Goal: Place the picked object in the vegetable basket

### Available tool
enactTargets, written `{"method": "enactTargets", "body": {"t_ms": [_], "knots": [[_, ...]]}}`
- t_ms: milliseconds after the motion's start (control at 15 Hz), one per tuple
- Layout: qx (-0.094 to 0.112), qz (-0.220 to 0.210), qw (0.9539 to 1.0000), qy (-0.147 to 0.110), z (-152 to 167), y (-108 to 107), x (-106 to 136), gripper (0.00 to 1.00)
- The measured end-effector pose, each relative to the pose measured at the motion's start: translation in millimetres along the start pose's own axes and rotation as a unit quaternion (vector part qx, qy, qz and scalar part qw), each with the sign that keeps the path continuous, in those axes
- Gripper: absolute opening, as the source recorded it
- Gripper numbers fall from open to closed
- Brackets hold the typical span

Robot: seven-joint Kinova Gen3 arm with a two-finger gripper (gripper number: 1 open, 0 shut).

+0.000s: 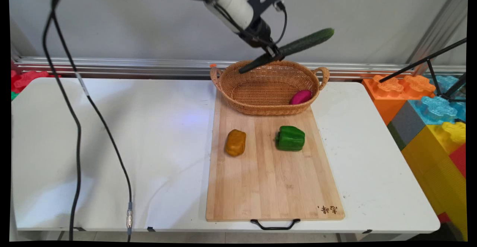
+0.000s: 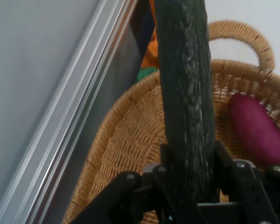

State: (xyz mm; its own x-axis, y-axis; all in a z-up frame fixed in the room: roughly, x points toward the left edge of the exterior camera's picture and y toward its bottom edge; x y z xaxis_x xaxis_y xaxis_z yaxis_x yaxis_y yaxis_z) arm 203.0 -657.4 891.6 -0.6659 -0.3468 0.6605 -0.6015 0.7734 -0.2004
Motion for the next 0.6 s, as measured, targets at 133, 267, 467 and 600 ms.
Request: {"method": "enactTargets", "body": {"t_ms": [133, 267, 467, 600], "knots": [[0.005, -0.004, 0.9999, -0.011, 22.9, -1.6, -15.6, 0.0], [0.009, -0.008, 0.9997, -0.021, 38.3, -3.9, -29.0, 0.0], [0.012, -0.014, 0.9991, -0.037, 58.5, -6.2, -47.3, 0.0], [0.012, -0.017, 0.9988, -0.044, 64.7, -6.4, -53.0, 0.0]]}}
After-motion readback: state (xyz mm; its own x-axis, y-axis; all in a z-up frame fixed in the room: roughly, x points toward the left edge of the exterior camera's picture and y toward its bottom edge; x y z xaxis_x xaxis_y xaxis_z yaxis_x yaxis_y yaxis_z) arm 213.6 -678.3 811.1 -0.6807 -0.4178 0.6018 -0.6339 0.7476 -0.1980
